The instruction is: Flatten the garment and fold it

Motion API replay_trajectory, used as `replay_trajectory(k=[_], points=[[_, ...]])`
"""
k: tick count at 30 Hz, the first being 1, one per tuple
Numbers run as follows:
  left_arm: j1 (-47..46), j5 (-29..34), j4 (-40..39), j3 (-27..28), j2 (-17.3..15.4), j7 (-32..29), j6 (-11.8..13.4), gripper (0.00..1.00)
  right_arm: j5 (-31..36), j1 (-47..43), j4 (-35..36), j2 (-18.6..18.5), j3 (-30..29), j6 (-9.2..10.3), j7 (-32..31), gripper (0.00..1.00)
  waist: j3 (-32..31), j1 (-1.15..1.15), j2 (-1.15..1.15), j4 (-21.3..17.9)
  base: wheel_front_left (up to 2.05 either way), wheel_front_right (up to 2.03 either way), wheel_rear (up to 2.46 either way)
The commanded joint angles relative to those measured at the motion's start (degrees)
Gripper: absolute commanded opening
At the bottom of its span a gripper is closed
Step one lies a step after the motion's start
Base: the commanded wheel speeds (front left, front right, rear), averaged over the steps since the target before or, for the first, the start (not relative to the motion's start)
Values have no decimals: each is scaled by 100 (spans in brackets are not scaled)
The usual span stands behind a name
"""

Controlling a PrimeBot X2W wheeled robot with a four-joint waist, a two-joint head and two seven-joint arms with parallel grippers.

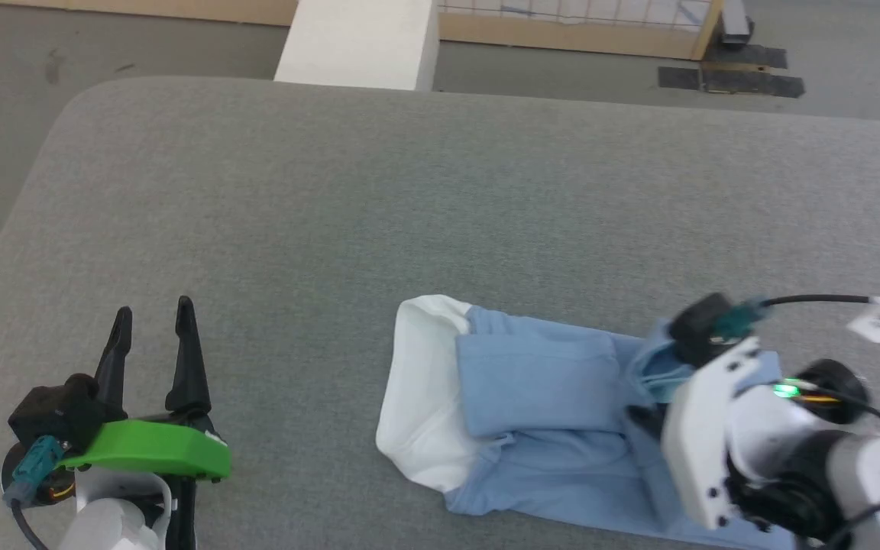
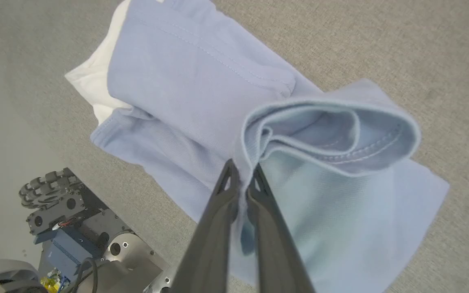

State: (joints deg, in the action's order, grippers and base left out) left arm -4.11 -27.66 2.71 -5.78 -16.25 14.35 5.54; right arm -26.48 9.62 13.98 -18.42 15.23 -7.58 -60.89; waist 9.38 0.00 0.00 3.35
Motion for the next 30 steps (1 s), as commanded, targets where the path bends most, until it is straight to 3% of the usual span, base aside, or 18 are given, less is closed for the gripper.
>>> replay_trajectory(k=[1, 9, 14, 15, 17, 25, 30], points=[[60, -58, -9, 10, -21, -6, 5, 100, -58, 201, -111, 60, 200, 9, 100, 0, 64, 0, 0, 123, 0, 0, 0], [38, -96, 43, -11, 11, 5, -10, 100, -127, 880, -952, 420, 1126, 9, 558, 0, 216, 0, 0, 356, 0, 0, 0], [-17, -104, 92, -15, 47, 19, -27, 100, 16, 1136, -1600, 641, 1392, 9, 986, 0, 278, 0, 0, 450, 0, 0, 0], [-26, -106, 104, -17, 54, 22, -32, 100, 53, 1176, -1740, 694, 1454, 9, 1119, 7, 284, 0, 0, 462, 0, 0, 0], [-42, -110, 124, -13, 66, 26, -36, 100, 37, 1255, -1908, 793, 1585, 9, 1364, 100, 297, 0, 0, 475, 0, 0, 0], [-18, -115, 167, 69, 38, 41, -33, 100, -505, 1703, -1768, 1029, 2176, 9, 2306, 100, 183, 0, 0, 306, 0, 0, 0], [16, -57, 61, 135, -13, 49, -16, 100, -414, 1616, -1528, 810, 1506, 9, 2763, 100, 43, 0, 0, 99, 0, 0, 0]])
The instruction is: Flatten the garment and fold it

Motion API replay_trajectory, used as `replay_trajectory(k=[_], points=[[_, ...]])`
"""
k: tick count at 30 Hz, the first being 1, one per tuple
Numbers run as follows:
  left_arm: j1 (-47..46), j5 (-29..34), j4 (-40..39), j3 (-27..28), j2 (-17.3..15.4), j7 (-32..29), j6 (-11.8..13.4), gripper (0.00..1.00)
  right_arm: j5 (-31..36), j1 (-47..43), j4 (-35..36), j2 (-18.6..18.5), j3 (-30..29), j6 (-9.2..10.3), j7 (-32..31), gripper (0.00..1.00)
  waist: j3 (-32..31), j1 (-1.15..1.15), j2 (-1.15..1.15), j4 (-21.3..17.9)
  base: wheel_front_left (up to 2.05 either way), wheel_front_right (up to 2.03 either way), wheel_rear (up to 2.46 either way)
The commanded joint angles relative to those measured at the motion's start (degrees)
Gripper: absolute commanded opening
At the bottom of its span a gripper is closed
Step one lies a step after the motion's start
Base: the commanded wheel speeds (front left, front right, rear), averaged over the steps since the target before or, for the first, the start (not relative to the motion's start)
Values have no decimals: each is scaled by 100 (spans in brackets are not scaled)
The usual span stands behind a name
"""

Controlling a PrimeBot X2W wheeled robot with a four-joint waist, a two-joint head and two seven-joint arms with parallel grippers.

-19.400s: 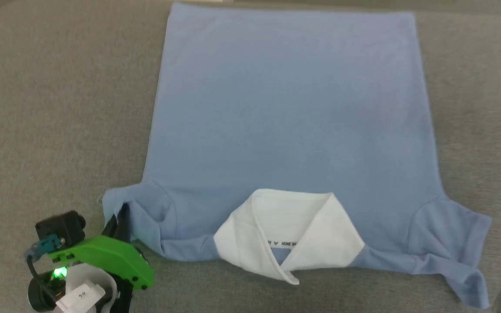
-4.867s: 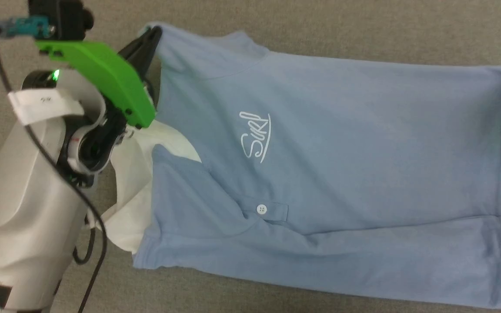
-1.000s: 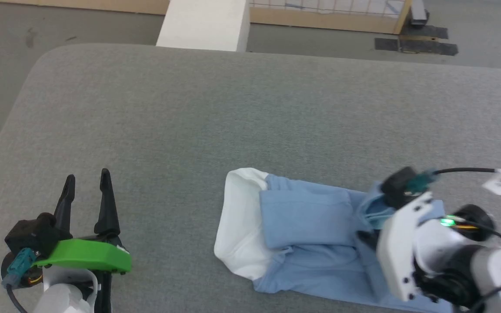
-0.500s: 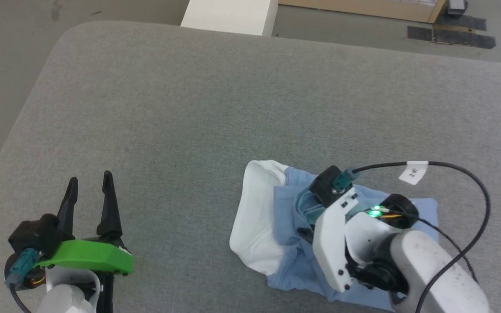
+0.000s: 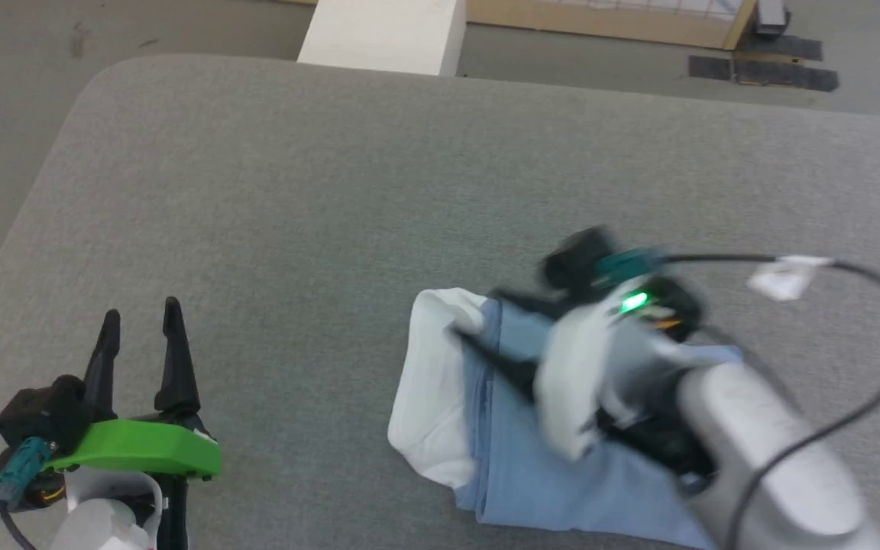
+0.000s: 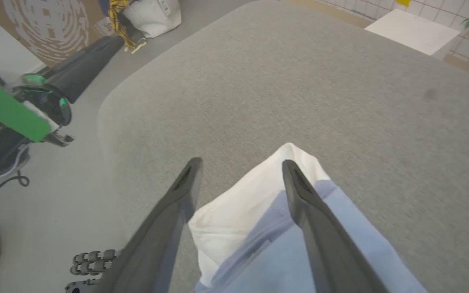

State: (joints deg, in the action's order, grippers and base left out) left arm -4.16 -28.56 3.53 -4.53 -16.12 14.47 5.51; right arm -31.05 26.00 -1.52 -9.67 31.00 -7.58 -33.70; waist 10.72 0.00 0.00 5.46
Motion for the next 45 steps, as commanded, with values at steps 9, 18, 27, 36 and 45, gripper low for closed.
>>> replay_trajectory(k=[9, 18, 27, 36, 45], points=[[148, 185, -204, 26, -114, 39, 72, 100, 920, -1176, 542, -577, -2084, 9, -272, 100, -205, 0, 0, -467, 0, 0, 0], [58, 389, -323, -103, -29, 46, 118, 100, 1319, -2329, 415, -339, -2791, 9, -959, 100, -45, 0, 0, -488, 0, 0, 0], [29, 423, -286, -99, 24, 50, 81, 100, 1279, -2169, -377, -190, -2357, 9, -793, 100, 35, 0, 0, -438, 0, 0, 0], [112, 411, -371, 39, -32, 51, 113, 100, 1031, -1752, -326, -566, -2147, 9, -725, 0, 100, 0, 0, -1116, 0, 0, 0], [-29, 493, -655, 115, -218, -29, 181, 100, 784, -714, -467, -1588, -1892, 9, -989, 0, 593, 0, 0, -2753, 0, 0, 0]])
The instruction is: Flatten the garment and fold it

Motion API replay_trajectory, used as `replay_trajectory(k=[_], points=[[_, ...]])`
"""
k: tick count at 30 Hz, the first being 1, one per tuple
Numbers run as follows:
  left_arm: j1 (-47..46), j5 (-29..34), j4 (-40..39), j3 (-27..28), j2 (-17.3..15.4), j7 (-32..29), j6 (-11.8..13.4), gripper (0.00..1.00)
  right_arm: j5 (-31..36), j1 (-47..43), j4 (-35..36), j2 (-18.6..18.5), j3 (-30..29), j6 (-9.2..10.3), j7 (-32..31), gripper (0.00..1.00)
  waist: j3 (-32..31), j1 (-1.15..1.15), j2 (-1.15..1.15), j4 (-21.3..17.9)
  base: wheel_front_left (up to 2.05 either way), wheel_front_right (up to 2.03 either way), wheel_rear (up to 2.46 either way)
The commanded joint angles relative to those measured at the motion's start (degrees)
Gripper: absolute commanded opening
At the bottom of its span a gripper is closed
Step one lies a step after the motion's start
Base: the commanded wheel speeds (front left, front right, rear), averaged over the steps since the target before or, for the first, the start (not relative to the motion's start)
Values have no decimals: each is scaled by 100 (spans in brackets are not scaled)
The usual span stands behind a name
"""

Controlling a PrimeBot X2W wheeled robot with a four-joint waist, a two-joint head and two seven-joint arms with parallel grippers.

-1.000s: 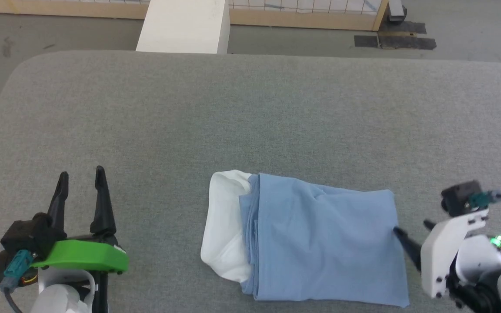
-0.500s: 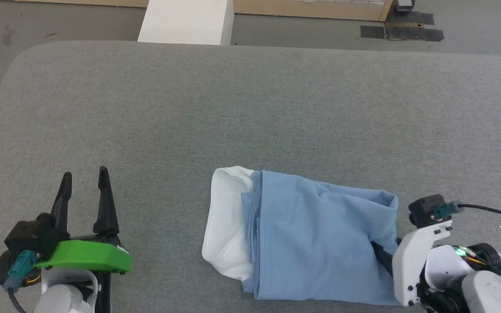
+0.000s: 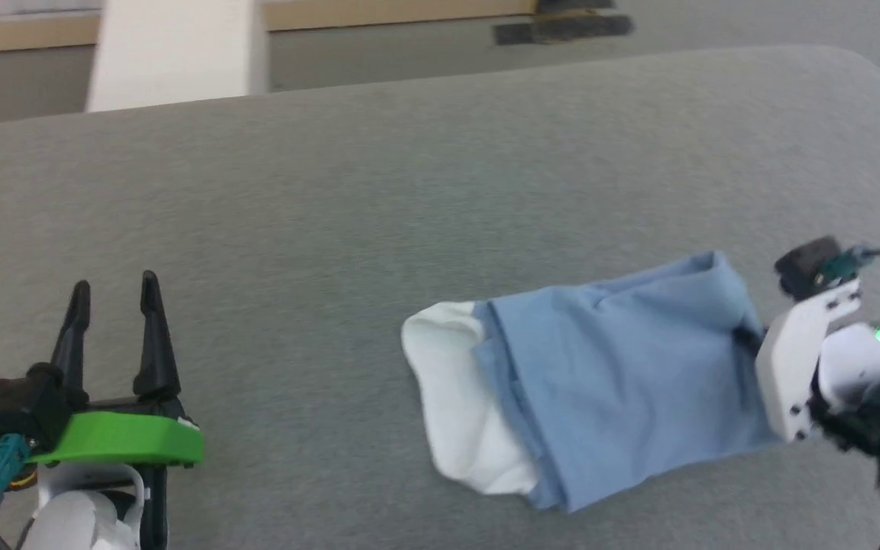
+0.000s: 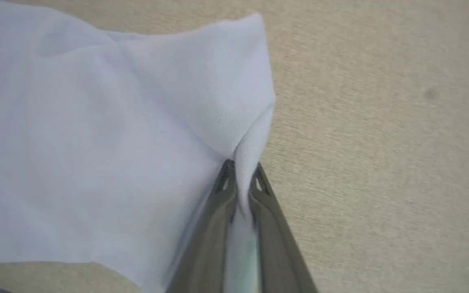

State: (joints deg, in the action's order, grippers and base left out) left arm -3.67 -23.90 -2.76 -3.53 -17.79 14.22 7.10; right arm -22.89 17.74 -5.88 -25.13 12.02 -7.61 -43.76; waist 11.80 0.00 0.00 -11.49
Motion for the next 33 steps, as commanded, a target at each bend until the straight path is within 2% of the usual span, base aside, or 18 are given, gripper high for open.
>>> replay_trajectory(k=[1, 6, 12, 18, 23, 24, 25, 29, 33], points=[[-104, 38, -66, 29, -84, -30, 31, 100, -58, 252, -108, -116, 35, 12, 38, 0, 562, 0, 0, -1195, 0, 0, 0], [-401, 173, -390, -49, -307, -341, 18, 100, -70, 1065, -765, -400, -67, 12, 336, 0, 1140, 0, 0, -1591, 0, 0, 0], [-684, 353, -863, -70, -612, -786, 58, 100, 167, 1750, -1720, -599, -500, 12, 760, 0, 1813, 0, 0, -1527, 0, 0, 0], [-721, 430, -1312, 96, -855, -1059, 168, 100, 629, 2111, -2601, -563, -1555, 12, 1141, 0, 2305, 0, 0, -1305, 0, 0, 0], [-727, 449, -1510, 146, -914, -1148, 233, 100, 1120, 2291, -3005, -471, -2498, 12, 1551, 0, 2492, 0, 0, -1140, 0, 0, 0], [-731, 457, -1529, 148, -919, -1146, 242, 100, 1201, 2317, -3018, -459, -2623, 12, 1675, 35, 2503, 0, 0, -1118, 0, 0, 0], [-735, 459, -1544, 149, -919, -1142, 251, 100, 1311, 2335, -3044, -457, -2751, 12, 1796, 100, 2509, 0, 0, -1094, 0, 0, 0], [-739, 434, -1519, 146, -893, -1090, 264, 100, 1602, 2389, -3086, -462, -3150, 12, 2067, 100, 2422, 0, 0, -1017, 0, 0, 0], [-689, 376, -1364, 140, -792, -914, 280, 100, 1591, 2425, -2815, -510, -3160, 12, 2460, 100, 2123, 0, 0, -911, 0, 0, 0]])
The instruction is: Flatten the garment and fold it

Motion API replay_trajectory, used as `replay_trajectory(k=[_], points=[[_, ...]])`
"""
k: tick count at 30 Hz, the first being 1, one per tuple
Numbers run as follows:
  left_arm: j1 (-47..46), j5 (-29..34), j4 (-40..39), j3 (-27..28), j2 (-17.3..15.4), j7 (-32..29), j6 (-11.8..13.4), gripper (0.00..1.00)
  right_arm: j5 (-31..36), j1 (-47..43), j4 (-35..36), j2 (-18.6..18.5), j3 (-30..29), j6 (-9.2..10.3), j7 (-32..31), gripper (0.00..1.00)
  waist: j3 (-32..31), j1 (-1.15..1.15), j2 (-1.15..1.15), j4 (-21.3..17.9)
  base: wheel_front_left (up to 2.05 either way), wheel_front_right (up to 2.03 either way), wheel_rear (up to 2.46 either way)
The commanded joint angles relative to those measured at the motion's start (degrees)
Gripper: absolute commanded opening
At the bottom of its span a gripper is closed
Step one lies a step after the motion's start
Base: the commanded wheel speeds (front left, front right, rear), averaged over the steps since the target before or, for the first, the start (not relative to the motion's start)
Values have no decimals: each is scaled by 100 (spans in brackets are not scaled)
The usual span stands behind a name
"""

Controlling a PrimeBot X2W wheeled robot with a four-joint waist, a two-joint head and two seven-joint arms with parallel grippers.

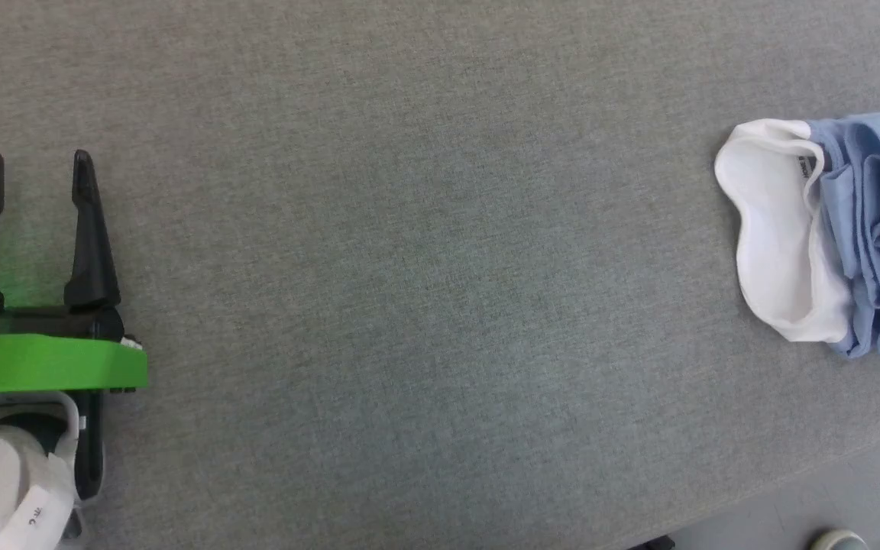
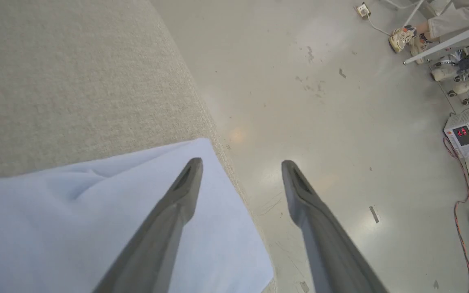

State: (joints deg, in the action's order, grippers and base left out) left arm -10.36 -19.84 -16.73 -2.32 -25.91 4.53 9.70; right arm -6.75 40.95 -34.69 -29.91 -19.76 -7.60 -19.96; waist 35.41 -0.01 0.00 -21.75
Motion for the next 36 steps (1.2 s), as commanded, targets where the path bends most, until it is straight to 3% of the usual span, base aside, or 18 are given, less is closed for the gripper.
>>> replay_trajectory(k=[1, 11, 17, 22, 30, 36], points=[[-1, -54, 88, 12, 51, 108, 14, 100, -81, 112, 165, -70, 80, 11, 234, 100, -338, 1, 0, 151, 0, 0, 0], [227, -273, 648, -100, 458, 667, -14, 100, -1015, 84, 1888, -9, 988, 11, 1662, 100, -1605, 1, 0, 770, 0, 0, 0], [217, -329, 962, -269, 625, 809, -125, 100, -1145, -309, 2901, 583, 1227, 11, 2141, 100, -2211, 1, 0, 1337, 0, 0, 0], [13, -257, 1241, -479, 768, 862, -159, 100, -947, -916, 3732, 1366, 1270, 11, 2403, 100, -2495, 1, 0, 1833, 0, 0, 0], [-91, -137, 1543, -471, 965, 990, -39, 100, -669, -1946, 3935, 2437, 1503, 11, 2980, 100, -2722, 1, 0, 2145, 0, 0, 0], [-6, -170, 1752, -467, 1197, 1030, -42, 100, -706, -2615, 3494, 2683, 1627, 11, 3239, 100, -2839, 1, 0, 2188, 0, 0, 0]])
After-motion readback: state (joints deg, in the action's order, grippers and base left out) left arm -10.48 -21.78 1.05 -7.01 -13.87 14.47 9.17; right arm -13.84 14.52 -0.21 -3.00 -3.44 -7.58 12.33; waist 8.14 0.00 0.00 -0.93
